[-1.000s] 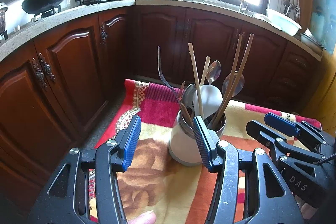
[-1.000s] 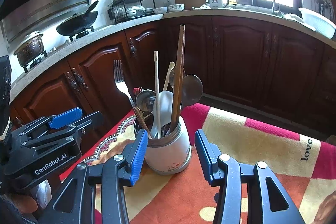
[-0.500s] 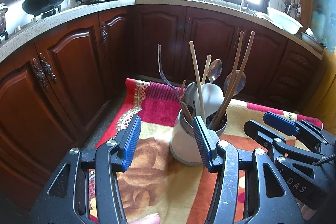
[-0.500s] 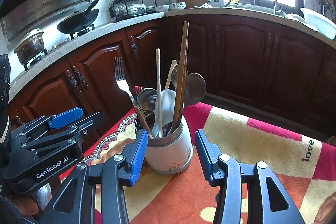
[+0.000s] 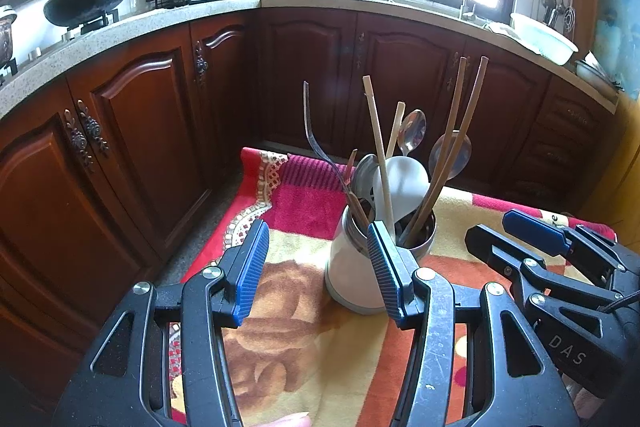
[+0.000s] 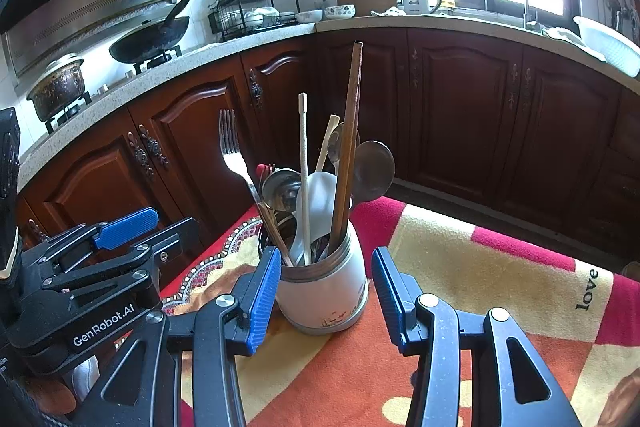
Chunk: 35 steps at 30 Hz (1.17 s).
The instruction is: Organize utensils
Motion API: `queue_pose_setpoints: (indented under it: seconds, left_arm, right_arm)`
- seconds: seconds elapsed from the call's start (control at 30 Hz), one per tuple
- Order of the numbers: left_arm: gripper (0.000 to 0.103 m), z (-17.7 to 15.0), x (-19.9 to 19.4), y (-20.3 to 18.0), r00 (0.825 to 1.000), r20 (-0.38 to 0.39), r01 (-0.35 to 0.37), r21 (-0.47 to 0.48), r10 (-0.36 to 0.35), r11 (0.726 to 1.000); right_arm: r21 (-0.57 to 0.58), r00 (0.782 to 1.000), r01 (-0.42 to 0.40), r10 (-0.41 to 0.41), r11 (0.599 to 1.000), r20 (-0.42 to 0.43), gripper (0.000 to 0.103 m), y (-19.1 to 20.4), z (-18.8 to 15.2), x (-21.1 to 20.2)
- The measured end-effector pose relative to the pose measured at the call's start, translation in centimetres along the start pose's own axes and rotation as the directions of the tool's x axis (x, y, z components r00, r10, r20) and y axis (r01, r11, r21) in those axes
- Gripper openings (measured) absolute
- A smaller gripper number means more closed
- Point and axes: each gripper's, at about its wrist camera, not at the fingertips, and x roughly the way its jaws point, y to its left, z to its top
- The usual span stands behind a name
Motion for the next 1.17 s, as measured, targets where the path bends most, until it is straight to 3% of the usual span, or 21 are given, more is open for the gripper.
queue_pose_setpoints:
  seconds: [0.67,1.17]
  left_arm:
    - [0.051,-0.2,0.1,0.1,1.000,-0.004,0.000,-0.007,0.000,1.000]
    - [0.051,-0.4,0.1,0.5,0.999,0.013,0.050,-0.046,-0.050,0.998]
  right_arm:
    - [-0.016,1.000,-0.007,0.007,1.000,-0.007,0.045,0.7,0.1,0.3]
    - [-0.006,1.000,-0.006,0.006,1.000,-0.012,0.046,0.3,-0.3,0.2]
